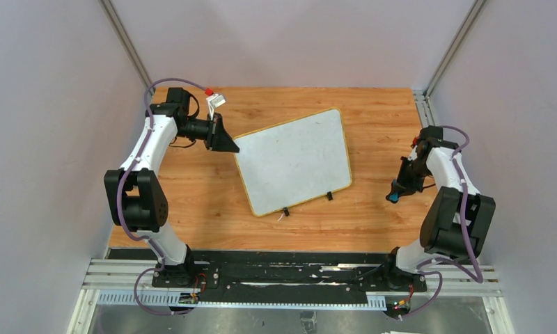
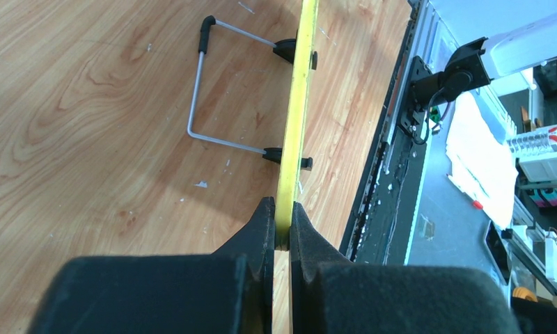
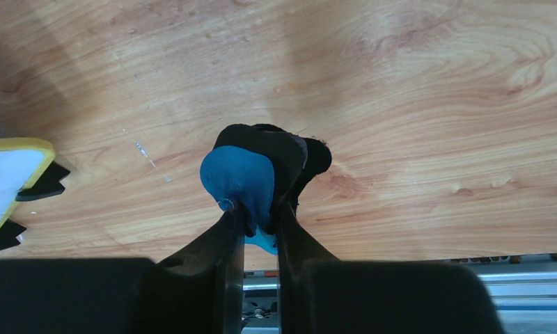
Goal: Erase the whiteboard
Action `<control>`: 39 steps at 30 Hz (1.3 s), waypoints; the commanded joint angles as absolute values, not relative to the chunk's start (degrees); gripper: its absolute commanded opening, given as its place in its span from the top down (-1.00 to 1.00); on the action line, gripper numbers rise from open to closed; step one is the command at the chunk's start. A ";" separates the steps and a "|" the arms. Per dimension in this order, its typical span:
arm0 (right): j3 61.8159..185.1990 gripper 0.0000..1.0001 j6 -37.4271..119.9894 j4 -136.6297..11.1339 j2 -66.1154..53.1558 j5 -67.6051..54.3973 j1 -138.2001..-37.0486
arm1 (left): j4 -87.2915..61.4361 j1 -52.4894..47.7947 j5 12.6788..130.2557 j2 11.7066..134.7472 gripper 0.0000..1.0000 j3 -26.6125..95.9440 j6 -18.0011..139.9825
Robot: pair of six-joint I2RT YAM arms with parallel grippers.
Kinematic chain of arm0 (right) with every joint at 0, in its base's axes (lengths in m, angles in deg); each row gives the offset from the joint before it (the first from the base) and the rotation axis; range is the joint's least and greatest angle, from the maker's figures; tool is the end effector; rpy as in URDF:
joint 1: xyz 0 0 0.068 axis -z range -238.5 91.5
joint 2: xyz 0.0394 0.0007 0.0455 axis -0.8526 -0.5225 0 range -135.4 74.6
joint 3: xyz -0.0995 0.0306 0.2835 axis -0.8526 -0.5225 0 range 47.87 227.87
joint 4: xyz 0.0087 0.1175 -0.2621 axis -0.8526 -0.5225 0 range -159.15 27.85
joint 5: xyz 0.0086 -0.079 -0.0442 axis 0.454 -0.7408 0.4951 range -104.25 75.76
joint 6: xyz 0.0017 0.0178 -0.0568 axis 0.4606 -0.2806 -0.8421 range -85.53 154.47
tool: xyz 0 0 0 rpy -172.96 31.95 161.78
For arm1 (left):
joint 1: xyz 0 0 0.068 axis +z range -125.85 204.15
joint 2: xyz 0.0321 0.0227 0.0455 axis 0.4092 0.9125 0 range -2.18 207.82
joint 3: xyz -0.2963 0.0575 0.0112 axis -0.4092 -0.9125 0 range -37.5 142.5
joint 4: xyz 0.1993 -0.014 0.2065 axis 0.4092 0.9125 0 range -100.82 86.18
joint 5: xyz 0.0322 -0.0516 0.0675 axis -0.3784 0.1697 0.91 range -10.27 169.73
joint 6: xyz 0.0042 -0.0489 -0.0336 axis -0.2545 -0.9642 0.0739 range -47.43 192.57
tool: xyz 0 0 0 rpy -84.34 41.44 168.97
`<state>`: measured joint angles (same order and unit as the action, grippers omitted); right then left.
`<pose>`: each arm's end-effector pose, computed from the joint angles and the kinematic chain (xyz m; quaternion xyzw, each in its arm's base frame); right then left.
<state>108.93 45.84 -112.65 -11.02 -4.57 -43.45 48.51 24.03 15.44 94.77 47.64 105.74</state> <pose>0.2921 -0.0709 0.2350 0.2151 0.9643 0.0794 0.1321 0.3645 -0.0401 0.3206 0.3228 0.7753 -0.4637 0.2823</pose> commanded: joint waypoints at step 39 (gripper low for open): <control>114.64 0.25 46.94 -106.67 -22.95 -7.78 -41.92 | 49.11 23.26 21.70 96.72 1.00 48.96 107.23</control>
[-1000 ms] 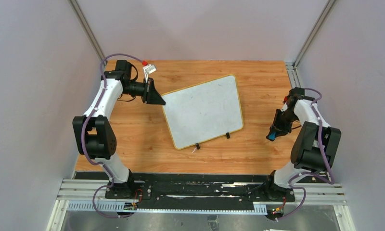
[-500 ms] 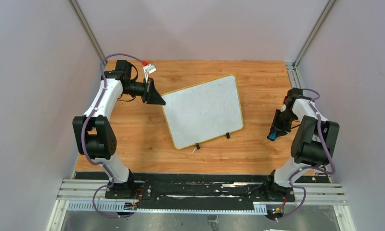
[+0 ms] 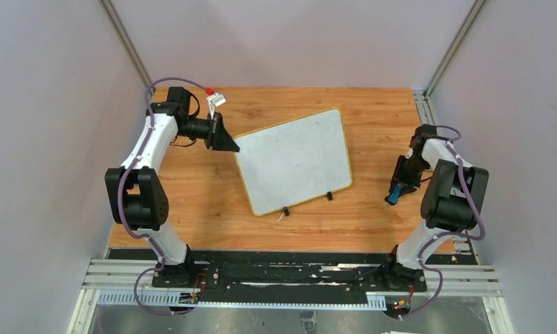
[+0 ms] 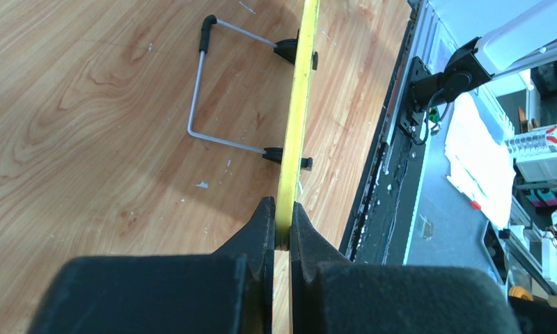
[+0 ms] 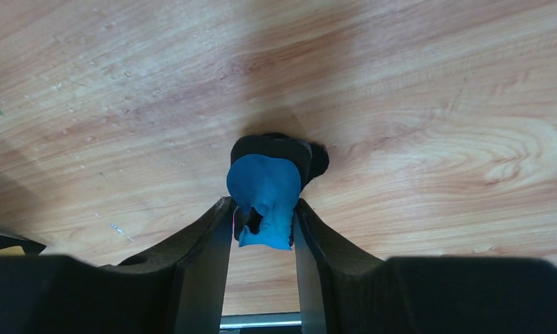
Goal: Erase the whiteboard
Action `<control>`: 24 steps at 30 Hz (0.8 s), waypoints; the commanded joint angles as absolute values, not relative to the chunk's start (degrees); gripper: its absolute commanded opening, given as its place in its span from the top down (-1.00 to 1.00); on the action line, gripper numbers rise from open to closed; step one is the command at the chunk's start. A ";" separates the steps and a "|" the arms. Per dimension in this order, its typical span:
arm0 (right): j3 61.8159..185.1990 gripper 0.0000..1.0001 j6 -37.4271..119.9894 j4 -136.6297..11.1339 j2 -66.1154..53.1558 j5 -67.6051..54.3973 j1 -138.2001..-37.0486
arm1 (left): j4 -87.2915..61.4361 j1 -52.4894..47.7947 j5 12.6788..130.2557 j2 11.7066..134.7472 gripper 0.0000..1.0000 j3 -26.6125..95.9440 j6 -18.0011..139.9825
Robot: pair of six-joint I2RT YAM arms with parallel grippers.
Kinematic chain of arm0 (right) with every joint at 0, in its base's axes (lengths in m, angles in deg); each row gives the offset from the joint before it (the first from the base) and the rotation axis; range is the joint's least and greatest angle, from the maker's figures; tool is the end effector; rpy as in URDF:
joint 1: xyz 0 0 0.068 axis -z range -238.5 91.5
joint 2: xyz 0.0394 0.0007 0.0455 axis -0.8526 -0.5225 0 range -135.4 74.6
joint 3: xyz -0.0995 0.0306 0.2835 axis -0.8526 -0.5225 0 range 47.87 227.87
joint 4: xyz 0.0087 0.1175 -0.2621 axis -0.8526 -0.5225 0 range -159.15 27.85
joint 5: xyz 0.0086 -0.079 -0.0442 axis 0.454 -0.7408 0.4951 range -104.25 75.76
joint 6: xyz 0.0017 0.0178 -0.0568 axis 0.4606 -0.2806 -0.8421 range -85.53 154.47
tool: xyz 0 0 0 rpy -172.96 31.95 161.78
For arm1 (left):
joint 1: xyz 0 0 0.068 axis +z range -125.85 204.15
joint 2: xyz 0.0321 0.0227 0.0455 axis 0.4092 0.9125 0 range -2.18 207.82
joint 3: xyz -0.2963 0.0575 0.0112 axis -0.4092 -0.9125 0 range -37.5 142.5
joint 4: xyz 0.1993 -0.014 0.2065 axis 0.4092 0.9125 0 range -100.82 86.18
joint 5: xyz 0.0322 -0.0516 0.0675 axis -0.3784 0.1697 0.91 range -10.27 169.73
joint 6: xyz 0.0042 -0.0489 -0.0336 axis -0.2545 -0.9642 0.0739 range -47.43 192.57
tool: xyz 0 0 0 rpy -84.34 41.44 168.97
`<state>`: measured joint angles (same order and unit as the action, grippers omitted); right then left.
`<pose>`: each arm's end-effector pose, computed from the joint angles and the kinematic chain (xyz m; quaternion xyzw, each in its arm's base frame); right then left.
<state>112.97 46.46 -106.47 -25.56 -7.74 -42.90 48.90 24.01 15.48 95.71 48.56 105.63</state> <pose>0.3394 -0.0896 0.1803 0.2319 0.9667 0.0536 0.0941 0.3687 -0.0403 0.3196 0.3205 0.7768 -0.4649 0.2789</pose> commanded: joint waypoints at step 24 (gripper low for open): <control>114.20 0.28 46.16 -107.62 -19.86 -6.41 -42.06 | 49.12 23.26 16.76 96.70 0.32 53.28 102.00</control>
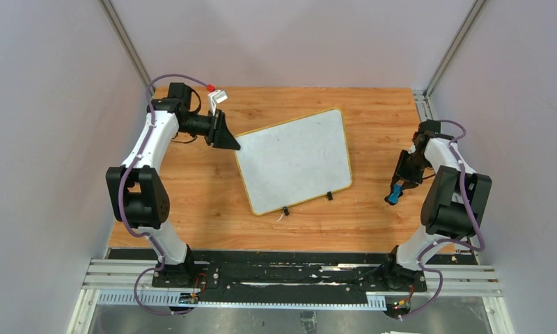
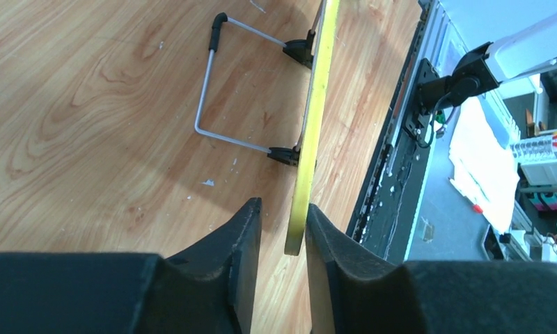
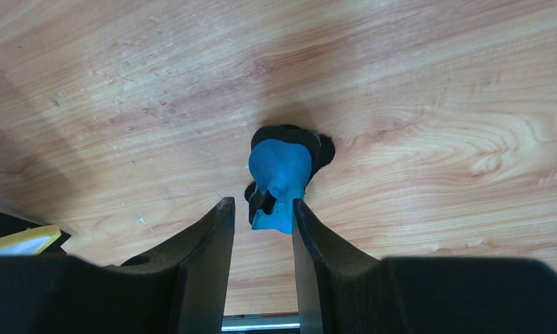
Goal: Erase the whiteboard
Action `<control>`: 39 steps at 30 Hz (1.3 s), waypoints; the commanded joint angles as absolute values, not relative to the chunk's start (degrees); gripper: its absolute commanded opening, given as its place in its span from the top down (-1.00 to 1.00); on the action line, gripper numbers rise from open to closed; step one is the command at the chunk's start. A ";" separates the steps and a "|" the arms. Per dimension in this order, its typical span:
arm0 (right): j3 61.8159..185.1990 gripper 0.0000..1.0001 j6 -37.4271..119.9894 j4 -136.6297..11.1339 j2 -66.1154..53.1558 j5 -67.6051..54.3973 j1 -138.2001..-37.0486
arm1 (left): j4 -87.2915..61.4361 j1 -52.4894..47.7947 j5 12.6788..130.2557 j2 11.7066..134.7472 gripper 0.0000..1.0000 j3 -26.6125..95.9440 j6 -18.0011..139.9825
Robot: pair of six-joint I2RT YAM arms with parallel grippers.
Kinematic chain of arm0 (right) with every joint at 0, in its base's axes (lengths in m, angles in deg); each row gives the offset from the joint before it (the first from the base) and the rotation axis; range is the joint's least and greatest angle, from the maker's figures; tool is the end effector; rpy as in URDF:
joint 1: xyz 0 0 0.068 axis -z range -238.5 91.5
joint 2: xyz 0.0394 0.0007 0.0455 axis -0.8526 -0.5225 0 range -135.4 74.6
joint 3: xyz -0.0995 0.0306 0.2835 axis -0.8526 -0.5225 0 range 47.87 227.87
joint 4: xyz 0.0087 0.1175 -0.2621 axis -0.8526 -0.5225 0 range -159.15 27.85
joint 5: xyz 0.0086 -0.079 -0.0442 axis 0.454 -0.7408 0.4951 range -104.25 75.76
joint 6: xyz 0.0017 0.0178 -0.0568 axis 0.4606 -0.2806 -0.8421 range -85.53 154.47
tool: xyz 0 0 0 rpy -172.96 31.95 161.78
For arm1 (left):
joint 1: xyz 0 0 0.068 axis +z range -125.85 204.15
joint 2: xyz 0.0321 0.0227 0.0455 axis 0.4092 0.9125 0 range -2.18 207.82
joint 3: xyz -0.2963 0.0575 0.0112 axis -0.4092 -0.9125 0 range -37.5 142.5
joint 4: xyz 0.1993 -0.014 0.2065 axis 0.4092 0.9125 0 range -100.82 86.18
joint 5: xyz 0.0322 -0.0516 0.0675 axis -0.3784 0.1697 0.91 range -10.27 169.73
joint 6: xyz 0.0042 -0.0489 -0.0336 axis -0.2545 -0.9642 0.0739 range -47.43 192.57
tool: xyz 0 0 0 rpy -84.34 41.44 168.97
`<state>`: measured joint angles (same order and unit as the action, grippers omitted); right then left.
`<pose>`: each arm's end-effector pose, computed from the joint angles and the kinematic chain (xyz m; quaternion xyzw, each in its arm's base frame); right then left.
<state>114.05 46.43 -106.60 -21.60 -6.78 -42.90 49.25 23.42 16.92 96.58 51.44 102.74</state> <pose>0.3378 -0.0884 0.2085 0.2270 0.9624 0.0602 0.1368 0.3753 -0.0436 0.3287 0.3116 0.7858 -0.4584 0.2745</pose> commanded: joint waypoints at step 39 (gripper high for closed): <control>109.59 0.41 46.60 -100.85 -5.77 -11.94 -47.16 | 10.58 32.25 66.86 80.28 -0.96 39.88 72.36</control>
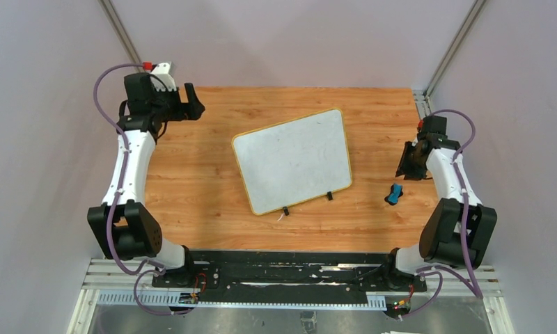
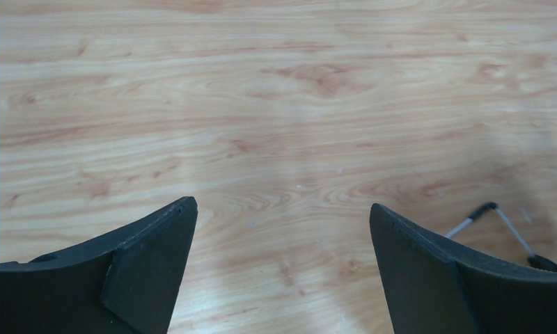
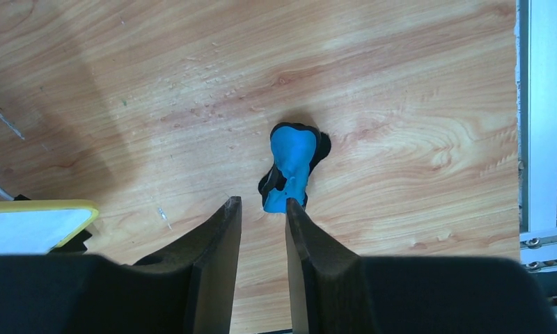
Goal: Erase the whiteboard
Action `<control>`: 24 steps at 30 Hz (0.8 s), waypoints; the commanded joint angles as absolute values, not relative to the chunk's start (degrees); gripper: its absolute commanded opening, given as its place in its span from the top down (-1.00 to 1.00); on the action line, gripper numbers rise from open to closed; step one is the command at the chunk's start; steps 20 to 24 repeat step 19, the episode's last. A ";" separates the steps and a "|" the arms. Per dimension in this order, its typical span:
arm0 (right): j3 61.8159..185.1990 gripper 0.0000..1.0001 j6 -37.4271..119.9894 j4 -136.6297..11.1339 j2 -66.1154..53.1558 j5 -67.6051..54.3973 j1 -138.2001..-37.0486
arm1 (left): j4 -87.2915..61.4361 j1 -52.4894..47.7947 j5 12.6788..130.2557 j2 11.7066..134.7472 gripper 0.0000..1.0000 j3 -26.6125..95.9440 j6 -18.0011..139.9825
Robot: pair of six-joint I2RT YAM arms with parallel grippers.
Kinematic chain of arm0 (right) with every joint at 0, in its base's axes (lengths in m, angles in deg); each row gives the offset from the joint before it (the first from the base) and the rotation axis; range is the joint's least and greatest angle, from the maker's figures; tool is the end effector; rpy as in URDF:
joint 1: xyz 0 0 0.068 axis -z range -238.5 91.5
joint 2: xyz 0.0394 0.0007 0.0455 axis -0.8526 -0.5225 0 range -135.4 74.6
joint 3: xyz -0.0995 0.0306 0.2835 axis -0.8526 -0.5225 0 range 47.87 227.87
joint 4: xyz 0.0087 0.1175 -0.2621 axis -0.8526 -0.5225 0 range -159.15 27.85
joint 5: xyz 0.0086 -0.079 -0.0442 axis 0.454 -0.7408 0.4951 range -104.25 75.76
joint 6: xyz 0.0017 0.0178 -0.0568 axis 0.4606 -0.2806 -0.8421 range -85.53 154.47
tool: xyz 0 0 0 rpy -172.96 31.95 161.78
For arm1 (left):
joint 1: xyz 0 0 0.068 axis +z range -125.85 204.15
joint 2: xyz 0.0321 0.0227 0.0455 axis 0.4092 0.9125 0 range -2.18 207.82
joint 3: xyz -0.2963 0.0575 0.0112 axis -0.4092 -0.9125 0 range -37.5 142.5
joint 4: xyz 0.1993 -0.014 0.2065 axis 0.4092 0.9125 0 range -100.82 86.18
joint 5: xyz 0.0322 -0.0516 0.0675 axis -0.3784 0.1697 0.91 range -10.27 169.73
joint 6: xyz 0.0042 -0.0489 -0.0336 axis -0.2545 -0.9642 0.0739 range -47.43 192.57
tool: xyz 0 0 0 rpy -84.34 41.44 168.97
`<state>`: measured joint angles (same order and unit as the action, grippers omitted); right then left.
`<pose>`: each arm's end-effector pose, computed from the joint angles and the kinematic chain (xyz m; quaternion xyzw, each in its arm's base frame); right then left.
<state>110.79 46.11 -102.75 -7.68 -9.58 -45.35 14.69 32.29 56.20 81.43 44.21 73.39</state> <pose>0.3088 -0.0685 0.2695 0.1968 0.9448 0.0359 0.2594 0.3615 0.0340 0.4043 0.0523 0.8416 -0.1340 0.5206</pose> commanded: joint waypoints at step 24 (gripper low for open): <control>105.68 0.57 46.62 -92.32 -2.67 -22.63 -53.66 | -14.02 32.25 67.38 72.79 -0.96 14.89 70.97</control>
